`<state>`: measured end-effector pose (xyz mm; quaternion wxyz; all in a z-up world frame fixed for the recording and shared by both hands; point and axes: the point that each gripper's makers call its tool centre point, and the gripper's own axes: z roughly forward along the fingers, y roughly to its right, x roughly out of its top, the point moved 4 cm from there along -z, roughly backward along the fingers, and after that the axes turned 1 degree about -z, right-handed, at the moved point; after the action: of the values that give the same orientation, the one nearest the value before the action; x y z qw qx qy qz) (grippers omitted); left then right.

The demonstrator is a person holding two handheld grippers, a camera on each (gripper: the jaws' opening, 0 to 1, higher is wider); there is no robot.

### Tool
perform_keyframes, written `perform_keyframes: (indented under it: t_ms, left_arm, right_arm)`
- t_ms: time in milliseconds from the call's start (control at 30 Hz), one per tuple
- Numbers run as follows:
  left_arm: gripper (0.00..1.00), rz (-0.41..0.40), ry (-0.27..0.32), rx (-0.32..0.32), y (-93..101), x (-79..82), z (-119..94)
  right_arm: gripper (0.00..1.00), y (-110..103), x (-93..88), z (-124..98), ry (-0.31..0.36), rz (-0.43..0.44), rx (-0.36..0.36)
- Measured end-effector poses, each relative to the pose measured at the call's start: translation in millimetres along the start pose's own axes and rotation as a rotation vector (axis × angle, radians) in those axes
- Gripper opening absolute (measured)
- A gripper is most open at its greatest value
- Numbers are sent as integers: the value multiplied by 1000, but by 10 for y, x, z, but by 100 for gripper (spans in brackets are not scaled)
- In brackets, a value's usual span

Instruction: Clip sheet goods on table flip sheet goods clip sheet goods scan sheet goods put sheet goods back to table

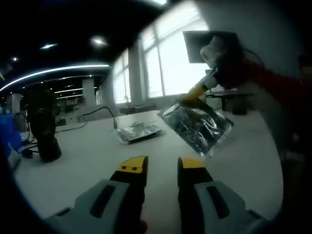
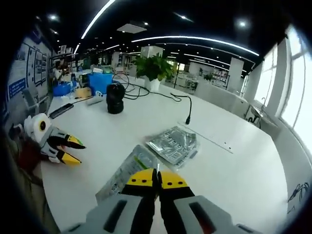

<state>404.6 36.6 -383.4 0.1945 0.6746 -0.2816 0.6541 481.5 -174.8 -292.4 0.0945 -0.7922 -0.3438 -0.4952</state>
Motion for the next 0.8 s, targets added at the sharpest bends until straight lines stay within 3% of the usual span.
perform_keyframes:
  t_ms: [267,467,800]
  left_arm:
    - [17,1,0,-2,3,2,-1]
    - [17,-2,0,4,-8,2,6]
    - [17,-3,0,7,-14,2,9]
  right_arm:
    - [0,-193,319,-52,45,-45,30]
    - [0,-286,574,-88,98,-31,55]
    - [0,-266,753,-2,129,-27,54]
